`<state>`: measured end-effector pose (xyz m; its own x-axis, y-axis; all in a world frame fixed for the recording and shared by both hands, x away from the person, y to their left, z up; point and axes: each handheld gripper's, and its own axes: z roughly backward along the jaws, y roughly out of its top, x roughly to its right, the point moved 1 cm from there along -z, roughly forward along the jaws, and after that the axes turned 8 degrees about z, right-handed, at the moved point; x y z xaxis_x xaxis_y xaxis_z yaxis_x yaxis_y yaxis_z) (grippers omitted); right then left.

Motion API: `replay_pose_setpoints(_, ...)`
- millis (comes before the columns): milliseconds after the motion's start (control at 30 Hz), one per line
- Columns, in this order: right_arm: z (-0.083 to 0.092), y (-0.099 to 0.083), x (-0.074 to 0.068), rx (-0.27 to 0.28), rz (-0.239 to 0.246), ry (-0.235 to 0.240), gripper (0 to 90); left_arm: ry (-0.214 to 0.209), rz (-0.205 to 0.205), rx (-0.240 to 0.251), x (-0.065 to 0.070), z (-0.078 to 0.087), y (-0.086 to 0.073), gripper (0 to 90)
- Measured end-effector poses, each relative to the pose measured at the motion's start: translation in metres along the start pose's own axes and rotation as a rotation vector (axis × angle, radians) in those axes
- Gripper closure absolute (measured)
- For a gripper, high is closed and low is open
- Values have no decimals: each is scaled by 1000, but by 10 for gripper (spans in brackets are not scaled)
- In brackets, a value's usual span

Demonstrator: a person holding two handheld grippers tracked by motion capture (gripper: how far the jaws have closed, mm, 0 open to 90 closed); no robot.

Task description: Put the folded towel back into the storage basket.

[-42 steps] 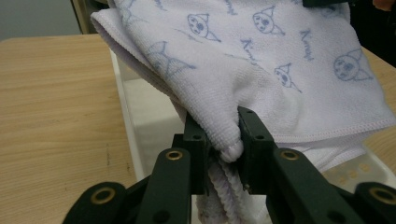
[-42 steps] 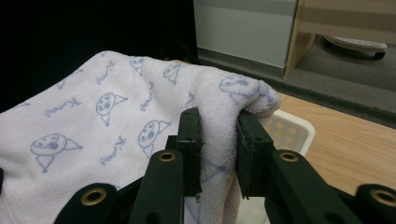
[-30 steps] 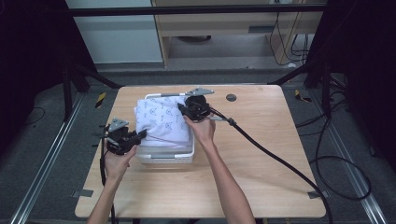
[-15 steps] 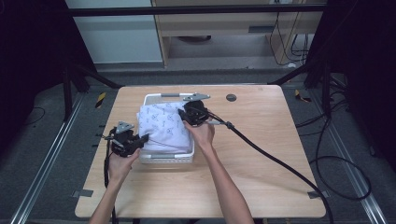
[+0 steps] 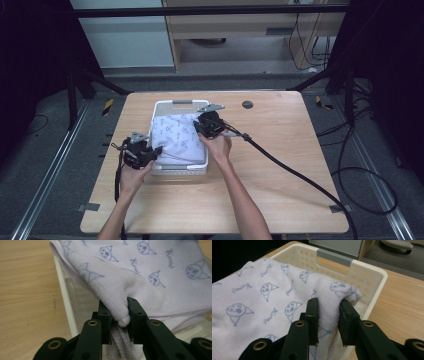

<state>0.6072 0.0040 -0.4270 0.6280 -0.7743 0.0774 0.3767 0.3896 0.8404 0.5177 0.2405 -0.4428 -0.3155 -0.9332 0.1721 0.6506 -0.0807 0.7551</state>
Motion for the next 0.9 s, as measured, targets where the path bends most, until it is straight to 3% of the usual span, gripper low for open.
replay_pose_setpoints(500,-8,-10,0,-60,18,3,722,19,-13,-17,2,-3,-1,703)
replay_pose_setpoints(667,-9,-11,-1,-66,36,-20,689,17,1,14,-1,3,2,673)
replay_pose_setpoints(900,6,-1,2,-11,41,-27,650,-22,15,71,-2,15,8,638)
